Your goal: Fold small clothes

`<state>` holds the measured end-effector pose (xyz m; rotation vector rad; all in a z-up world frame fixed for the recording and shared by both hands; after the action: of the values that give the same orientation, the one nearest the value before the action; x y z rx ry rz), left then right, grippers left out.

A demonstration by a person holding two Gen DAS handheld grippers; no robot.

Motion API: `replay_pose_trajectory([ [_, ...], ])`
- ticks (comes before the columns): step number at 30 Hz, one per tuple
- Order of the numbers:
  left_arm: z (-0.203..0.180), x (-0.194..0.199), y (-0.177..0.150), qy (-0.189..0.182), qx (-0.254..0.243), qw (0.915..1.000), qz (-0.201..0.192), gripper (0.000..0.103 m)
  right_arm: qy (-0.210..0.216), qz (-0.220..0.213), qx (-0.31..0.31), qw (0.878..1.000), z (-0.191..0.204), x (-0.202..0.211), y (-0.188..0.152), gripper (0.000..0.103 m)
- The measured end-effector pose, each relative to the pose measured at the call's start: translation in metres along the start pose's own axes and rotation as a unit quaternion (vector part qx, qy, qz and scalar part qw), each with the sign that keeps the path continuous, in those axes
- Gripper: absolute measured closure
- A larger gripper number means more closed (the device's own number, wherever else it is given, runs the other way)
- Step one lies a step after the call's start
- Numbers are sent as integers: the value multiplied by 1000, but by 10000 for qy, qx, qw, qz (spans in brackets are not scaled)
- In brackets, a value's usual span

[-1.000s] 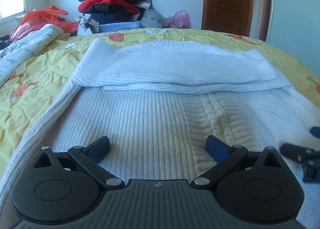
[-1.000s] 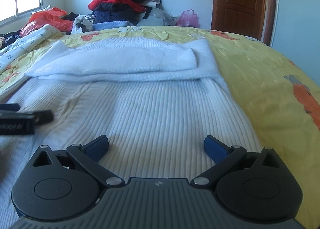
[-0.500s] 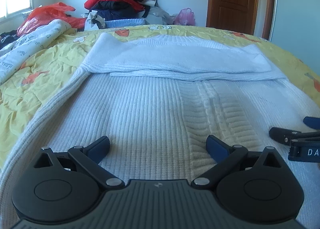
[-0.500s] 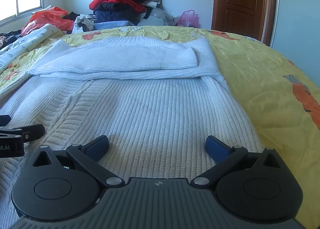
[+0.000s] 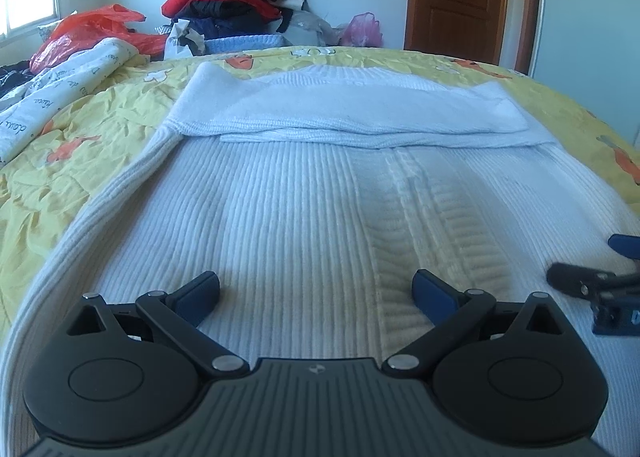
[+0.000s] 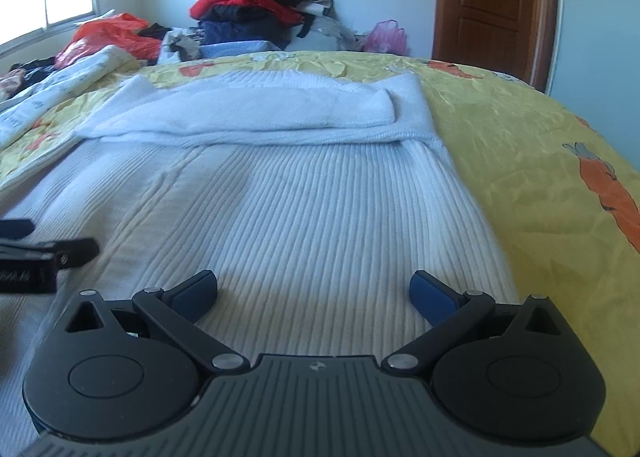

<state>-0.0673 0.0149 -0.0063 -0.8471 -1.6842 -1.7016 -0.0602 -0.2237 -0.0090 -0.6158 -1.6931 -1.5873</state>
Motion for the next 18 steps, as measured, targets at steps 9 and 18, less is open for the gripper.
replay_pose_trajectory([
  [9,0,-1,-3,-1,26,10000,-74,0,-10,6,65,10000,2,0,-4,0],
  [18,2,8,-11,-43,-40,10000,-38,0,-61,-127,74,9999,5,11,-19,1],
])
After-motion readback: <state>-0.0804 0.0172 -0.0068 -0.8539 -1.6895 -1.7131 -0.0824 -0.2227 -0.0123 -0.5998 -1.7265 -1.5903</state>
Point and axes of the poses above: each gripper's, at about its wrist camera, not at the fingertips, and x roughly against the way its jaws point, z to its left, y to its top, the point moved 2 cm from there along -x, roughly the way its jaws point, and after that the axes turned 12 degrees about z, right-handed, at the moved point
